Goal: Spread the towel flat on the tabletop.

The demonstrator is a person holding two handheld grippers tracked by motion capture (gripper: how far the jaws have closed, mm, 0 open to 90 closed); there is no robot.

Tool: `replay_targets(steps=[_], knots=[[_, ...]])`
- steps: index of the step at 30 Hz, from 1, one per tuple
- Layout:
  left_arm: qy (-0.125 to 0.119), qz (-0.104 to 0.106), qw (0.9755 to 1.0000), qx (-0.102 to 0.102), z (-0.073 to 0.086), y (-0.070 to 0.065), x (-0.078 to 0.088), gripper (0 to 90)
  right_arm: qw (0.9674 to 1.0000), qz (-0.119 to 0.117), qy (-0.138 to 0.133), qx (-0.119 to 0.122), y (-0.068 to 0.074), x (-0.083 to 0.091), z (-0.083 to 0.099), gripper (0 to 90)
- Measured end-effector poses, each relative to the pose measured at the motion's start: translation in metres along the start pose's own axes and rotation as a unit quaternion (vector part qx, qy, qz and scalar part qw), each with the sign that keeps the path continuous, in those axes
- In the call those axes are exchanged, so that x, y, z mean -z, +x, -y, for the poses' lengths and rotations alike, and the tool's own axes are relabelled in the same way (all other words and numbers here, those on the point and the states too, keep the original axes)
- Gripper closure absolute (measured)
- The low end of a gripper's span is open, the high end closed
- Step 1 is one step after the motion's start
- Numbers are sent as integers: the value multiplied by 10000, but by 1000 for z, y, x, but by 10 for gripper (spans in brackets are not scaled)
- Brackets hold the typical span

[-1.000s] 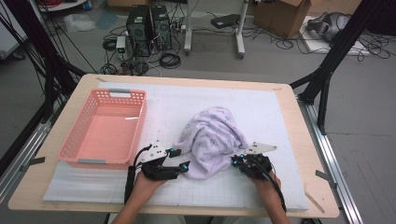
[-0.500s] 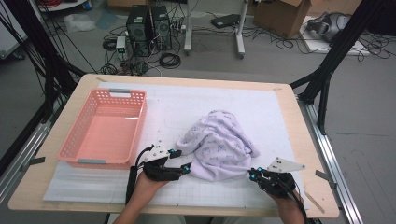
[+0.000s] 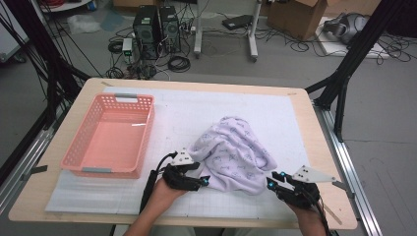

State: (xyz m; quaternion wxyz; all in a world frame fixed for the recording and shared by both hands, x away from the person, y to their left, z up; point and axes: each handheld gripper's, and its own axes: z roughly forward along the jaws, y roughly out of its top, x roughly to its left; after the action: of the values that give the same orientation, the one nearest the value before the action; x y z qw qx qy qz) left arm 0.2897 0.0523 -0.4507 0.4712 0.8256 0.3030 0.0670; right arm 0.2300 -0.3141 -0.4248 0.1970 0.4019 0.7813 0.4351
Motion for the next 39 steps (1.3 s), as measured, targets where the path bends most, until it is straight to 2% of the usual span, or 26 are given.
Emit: replay_targets(steps=[2, 3, 4, 5, 6, 7, 8, 9, 10, 11, 12, 16, 18, 19, 20, 21, 22, 24, 26, 30, 31, 32, 34, 35, 37, 39], knots=[[271, -62, 9996, -93, -3, -3, -8, 377, 9999, 81, 71, -40, -3, -5, -1, 580], [329, -184, 9990, -225, -5, -6, -10, 428, 9996, 93, 208, -160, -7, -17, -2, 560], [372, -345, 9982, -332, -5, -9, -11, 428, 9996, 93, 208, -160, -7, -17, -2, 560], [392, -509, 9968, -485, -6, -10, -11, 492, 9995, 58, 247, -170, -8, -23, -2, 553], [407, -517, 9970, -403, -6, -9, -9, 703, 9990, -71, 389, -198, -5, -37, -3, 542], [393, -386, 9981, -278, -6, -7, -7, 847, 9987, -112, 476, -166, -3, -43, -4, 545], [381, -330, 9984, -236, -5, -6, -7, 847, 9987, -112, 476, -166, -3, -43, -4, 545], [325, -329, 9986, -251, -3, -7, -6, 859, 9980, -180, 595, -138, 1, -52, -6, 633], [292, -296, 9988, -261, -2, -7, -4, 859, 9980, -180, 595, -138, 1, -52, -6, 633], [213, -253, 9992, -228, 0, -8, -2, 861, 9978, -231, 619, -77, 2, -54, -7, 697], [147, -207, 9995, -195, 2, -8, 2, 862, 9975, -355, 618, 14, 3, -52, -8, 827], [-245, -102, 9996, -57, 8, -10, 21, 861, 9979, -412, 504, 49, 2, -40, -8, 846], [-381, -60, 9992, -53, 11, -13, 31, 862, 9984, -400, 397, 67, 1, -28, -4, 847], [-423, -23, 9991, -94, 12, -14, 36, 862, 9987, -377, 351, 39, 1, -14, 1, 846], [-473, 20, 9988, -102, 14, -17, 40, 862, 9987, -377, 351, 39, 1, -14, 1, 846], [-514, 59, 9986, -103, 15, -19, 44, 863, 9990, -364, 269, -3, 1, 0, 8, 846], [-519, 90, 9985, -124, 17, -21, 47, 863, 9990, -364, 269, -3, 1, 0, 8, 846], [-554, 186, 9982, -154, 20, -26, 54, 865, 9991, -363, 233, -29, 4, 19, 18, 849], [-561, 280, 9979, -185, 25, -32, 59, 865, 9991, -368, 221, 4, 6, 30, 24, 849], [-485, 526, 9972, -211, 32, -39, 64, 863, 9987, -422, 277, 48, 11, 45, 31, 851], [-505, 568, 9969, -190, 33, -39, 64, 817, 9986, -428, 311, 74, 12, 49, 34, 851], [-533, 547, 9970, -154, 32, -38, 63, 817, 9982, -445, 388, 86, 14, 52, 37, 851], [-635, 324, 9974, -92, 29, -33, 62, 578, 9973, -493, 531, 142, 16, 56, 43, 850], [-684, 195, 9974, -72, 26, -30, 62, 497, 9969, -492, 597, 172, 17, 58, 46, 848], [-795, 65, 9968, -33, 20, -23, 61, 436, 9968, -536, 580, 123, 15, 60, 48, 778], [-854, -25, 9963, 5, 13, -15, 58, 411, 9981, -455, 415, -29, 10, 61, 46, 684]])
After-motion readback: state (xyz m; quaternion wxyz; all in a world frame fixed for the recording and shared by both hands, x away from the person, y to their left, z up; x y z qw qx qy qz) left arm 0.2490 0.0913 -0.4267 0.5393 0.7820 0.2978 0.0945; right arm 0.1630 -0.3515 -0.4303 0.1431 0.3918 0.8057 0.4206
